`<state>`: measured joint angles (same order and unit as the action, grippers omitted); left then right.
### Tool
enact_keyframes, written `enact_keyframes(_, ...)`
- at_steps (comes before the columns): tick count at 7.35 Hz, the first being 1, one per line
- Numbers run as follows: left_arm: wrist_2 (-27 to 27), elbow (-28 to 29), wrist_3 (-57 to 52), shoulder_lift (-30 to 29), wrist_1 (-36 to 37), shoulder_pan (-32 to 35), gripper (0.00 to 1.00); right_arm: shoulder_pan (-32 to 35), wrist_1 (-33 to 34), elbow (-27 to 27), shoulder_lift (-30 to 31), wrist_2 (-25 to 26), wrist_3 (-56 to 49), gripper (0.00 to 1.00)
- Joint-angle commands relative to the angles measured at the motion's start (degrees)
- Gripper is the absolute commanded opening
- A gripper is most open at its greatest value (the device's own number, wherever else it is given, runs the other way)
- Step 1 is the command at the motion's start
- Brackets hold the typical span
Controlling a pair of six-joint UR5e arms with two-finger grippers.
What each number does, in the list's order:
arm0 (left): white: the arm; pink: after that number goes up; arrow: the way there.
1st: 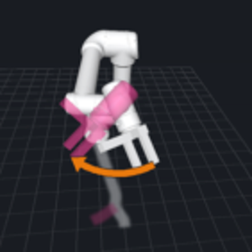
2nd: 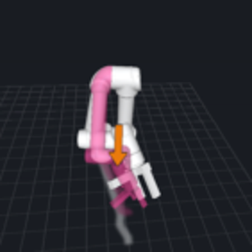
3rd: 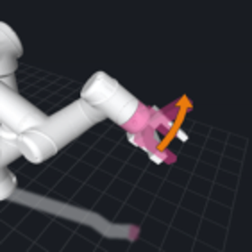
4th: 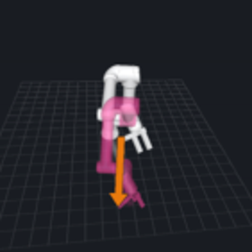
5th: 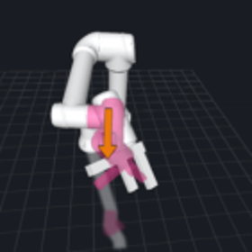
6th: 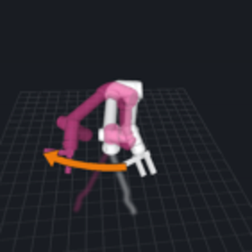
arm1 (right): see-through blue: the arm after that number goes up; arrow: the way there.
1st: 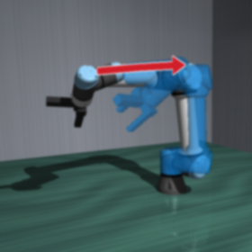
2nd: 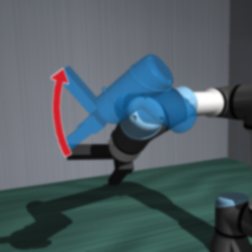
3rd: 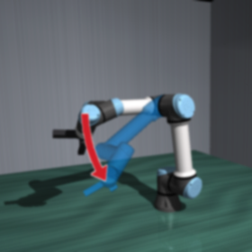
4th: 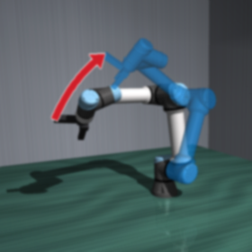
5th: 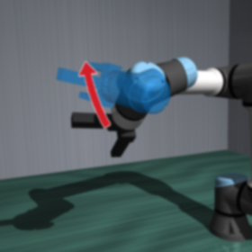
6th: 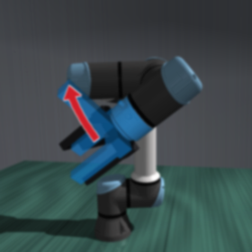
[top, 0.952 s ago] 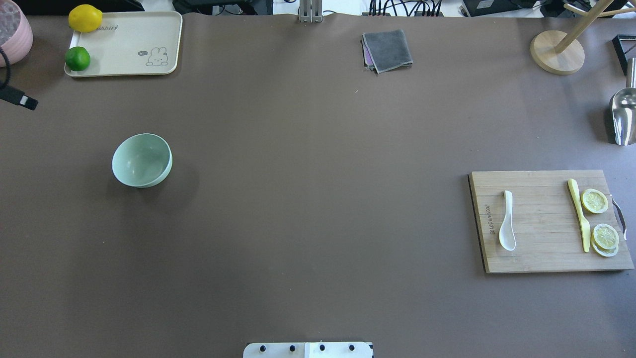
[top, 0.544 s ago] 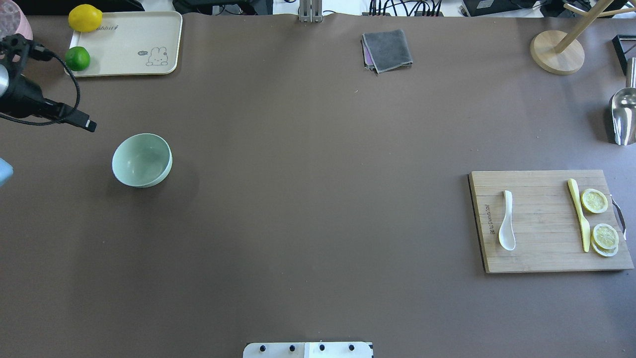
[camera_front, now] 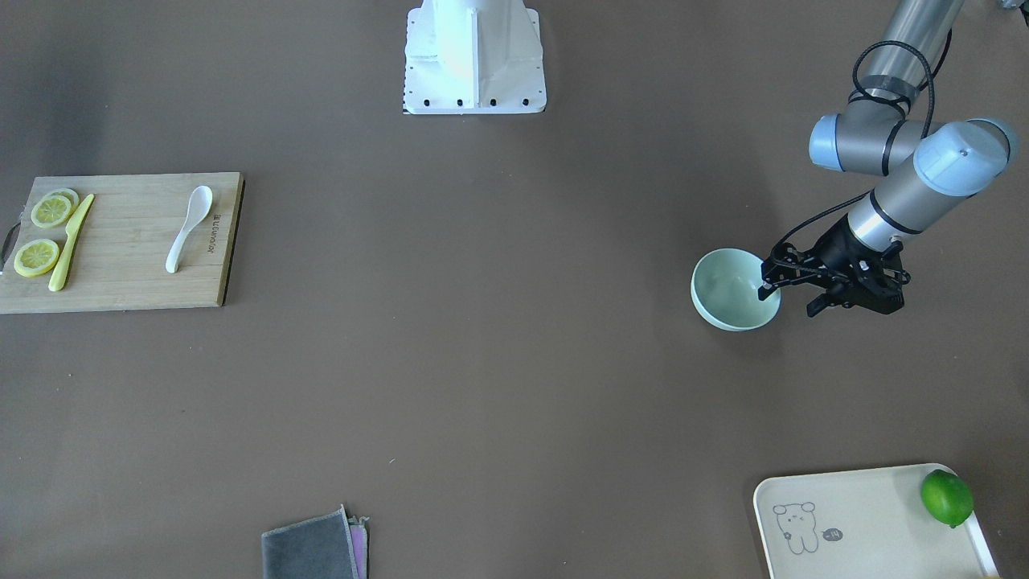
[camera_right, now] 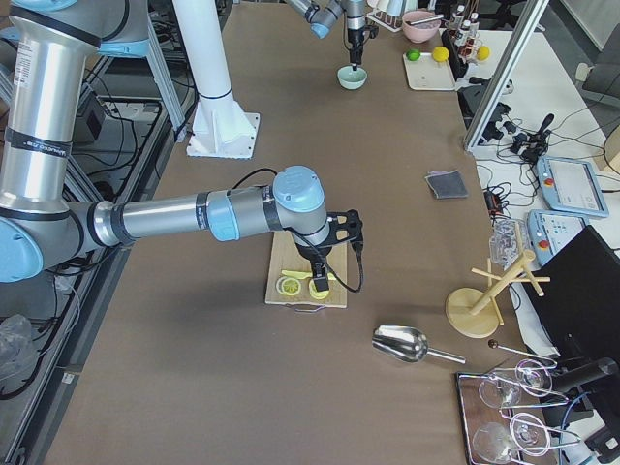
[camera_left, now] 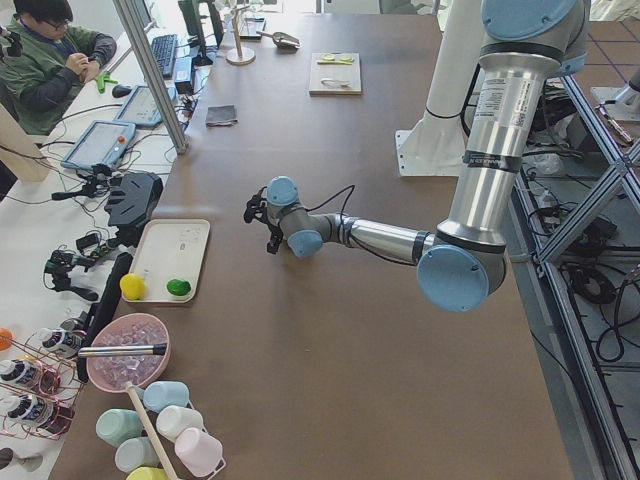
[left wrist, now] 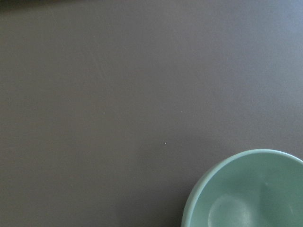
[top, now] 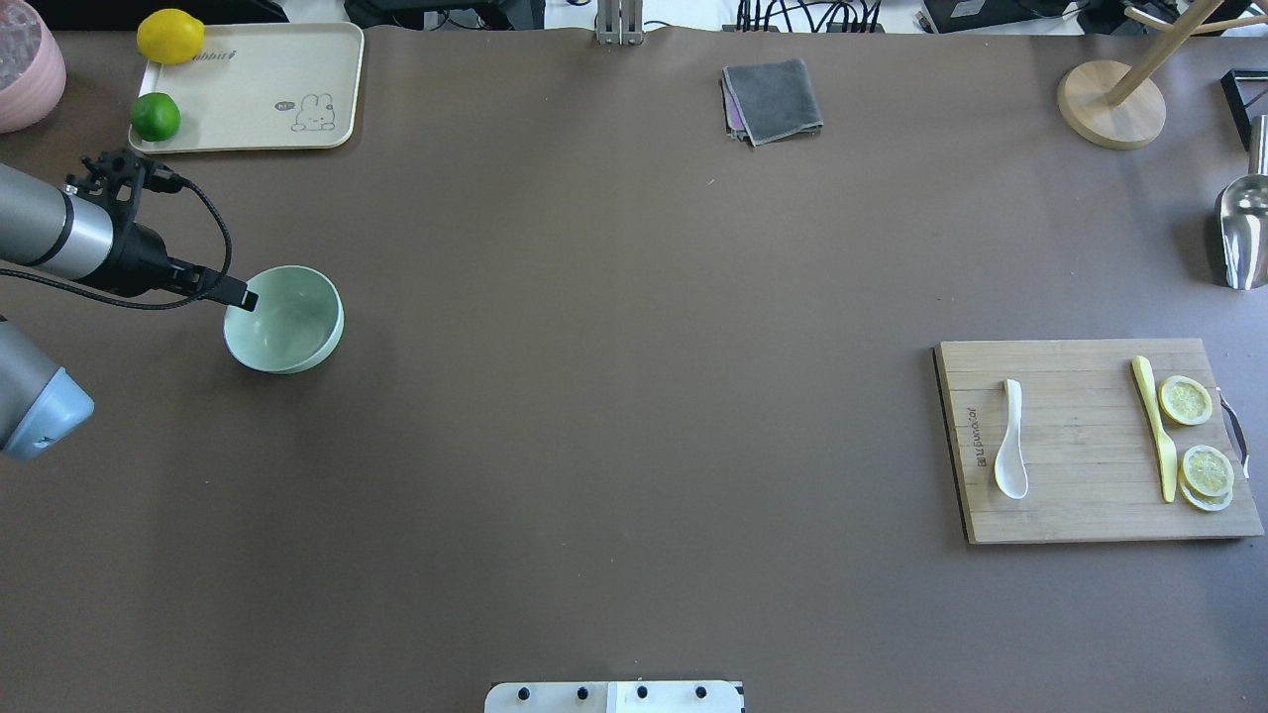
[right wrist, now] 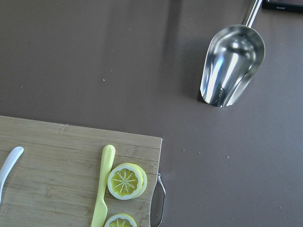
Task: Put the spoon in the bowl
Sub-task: 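Reach the left gripper down to the rim of the pale green bowl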
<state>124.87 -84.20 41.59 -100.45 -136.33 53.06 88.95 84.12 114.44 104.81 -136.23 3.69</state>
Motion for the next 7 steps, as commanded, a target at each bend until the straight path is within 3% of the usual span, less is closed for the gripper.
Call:
enact_keyframes(1, -0.4, 0.1, 0.2, 0.3, -1.0, -1.6, 0.07, 0.0, 0.0, 0.0, 0.1, 0.0, 0.0, 1.00)
enact_keyframes(2, -0.4, 0.1, 0.0, 0.3, -1.0, -1.8, 0.00, 0.0, 0.0, 0.0, 0.1, -0.1, 0.0, 1.00)
enact_keyframes(4, 0.2, -2.3, 0.5, -0.4, -0.6, -1.9, 0.00, 0.0, 0.0, 0.0, 0.1, -0.1, 0.0, 1.00)
enact_keyframes(5, 1.4, -4.1, 0.9, -2.2, 1.0, -1.9, 0.00, 0.0, 0.0, 0.0, 0.1, -0.1, 0.1, 1.00)
enact_keyframes(7, 2.9, -8.5, 11.8, -9.4, 8.3, -2.7, 0.00, 0.1, 0.1, 0.0, 0.4, -0.3, 0.3, 1.00)
